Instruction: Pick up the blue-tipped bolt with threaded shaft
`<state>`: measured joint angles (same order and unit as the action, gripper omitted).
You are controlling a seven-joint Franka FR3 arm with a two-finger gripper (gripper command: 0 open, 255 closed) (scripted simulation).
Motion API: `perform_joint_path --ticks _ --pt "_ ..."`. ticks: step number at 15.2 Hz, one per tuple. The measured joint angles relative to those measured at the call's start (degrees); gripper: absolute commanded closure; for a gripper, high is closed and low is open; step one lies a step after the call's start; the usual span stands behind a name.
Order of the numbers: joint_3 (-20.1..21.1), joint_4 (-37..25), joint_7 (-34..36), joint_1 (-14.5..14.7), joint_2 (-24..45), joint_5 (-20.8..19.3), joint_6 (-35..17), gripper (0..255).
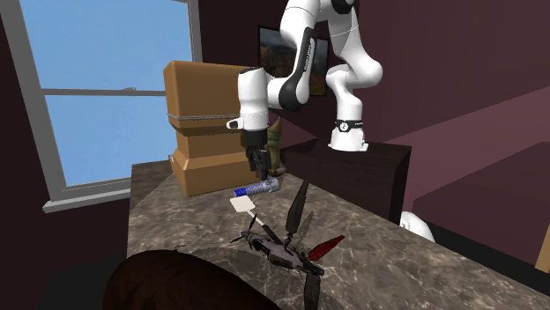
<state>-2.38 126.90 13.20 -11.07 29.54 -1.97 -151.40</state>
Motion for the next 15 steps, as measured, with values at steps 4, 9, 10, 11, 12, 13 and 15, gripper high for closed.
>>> perform_joint_path --ticks 4,9,10,11,12,13,15 --pt "-0.06 -1.67 0.19 -0.09 3.71 0.07 -1.89 0" --pt "0.0 -2.82 0.25 -0.15 7.12 0.12 -4.12 255" --pt "0.0 -2.9 0.24 -0.16 7.26 0.12 -4.19 255" --pt "0.0 -2.94 0.24 -0.17 7.33 0.13 -4.24 255" --pt "0.02 -2.96 0.23 -0.17 7.34 0.13 -4.26 255" --pt "0.02 -2.98 0.24 -0.16 7.34 0.13 -4.28 255" --pt "0.02 -2.98 0.24 -0.17 7.34 0.13 -4.28 255"
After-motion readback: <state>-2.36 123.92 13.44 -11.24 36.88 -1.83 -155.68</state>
